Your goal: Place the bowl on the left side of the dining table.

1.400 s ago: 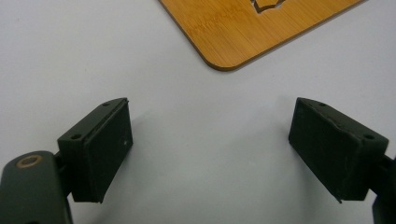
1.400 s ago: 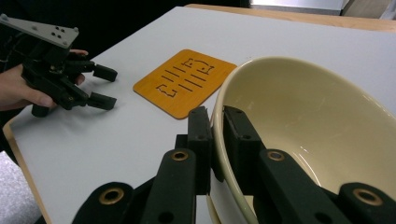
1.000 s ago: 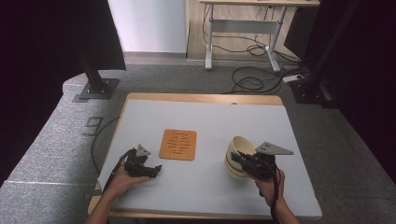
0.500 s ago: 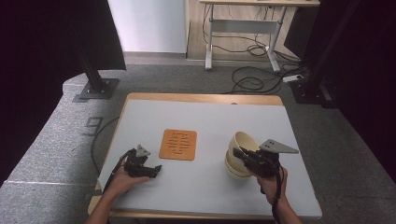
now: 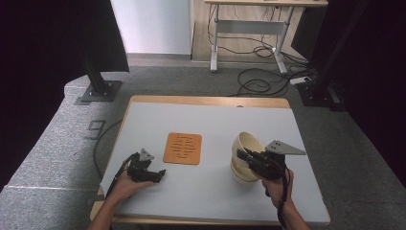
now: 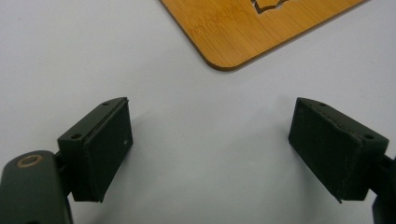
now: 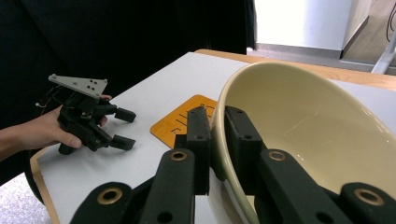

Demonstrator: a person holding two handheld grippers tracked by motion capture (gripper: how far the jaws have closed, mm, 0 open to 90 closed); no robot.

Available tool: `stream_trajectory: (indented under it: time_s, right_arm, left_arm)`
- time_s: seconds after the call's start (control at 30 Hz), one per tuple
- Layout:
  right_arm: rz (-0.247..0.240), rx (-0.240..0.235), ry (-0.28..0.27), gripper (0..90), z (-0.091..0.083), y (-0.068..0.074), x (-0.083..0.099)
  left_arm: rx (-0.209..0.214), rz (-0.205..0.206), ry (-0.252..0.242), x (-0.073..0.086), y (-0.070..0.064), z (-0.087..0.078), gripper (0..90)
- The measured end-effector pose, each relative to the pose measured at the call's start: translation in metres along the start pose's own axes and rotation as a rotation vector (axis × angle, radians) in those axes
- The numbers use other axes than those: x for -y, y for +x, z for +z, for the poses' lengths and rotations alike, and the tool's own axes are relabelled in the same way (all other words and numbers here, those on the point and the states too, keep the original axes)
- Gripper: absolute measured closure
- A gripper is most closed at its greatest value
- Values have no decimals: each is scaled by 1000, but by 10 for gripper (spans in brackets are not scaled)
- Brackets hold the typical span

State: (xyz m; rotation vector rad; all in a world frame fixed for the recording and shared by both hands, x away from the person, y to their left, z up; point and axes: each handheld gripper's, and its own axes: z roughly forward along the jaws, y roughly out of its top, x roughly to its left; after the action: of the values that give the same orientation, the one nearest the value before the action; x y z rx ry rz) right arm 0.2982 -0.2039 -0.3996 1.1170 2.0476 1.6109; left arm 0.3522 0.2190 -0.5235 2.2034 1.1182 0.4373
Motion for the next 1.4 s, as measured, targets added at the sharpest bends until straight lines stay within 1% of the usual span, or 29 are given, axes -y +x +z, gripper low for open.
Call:
stream_trajectory:
  time_s: [0.6, 1.07, 1.4]
  right_arm:
    - [4, -11, -15, 807, 3, 3, -6]
    - [-5, -33, -21, 807, 10, 9, -11]
    - [-12, -39, -19, 807, 13, 11, -13]
  left_arm:
    - [1, -1, -3, 0, 0, 0, 135]
    - [1, 0, -3, 0, 0, 0, 135]
    - [1, 0, -4, 0, 0, 0, 135]
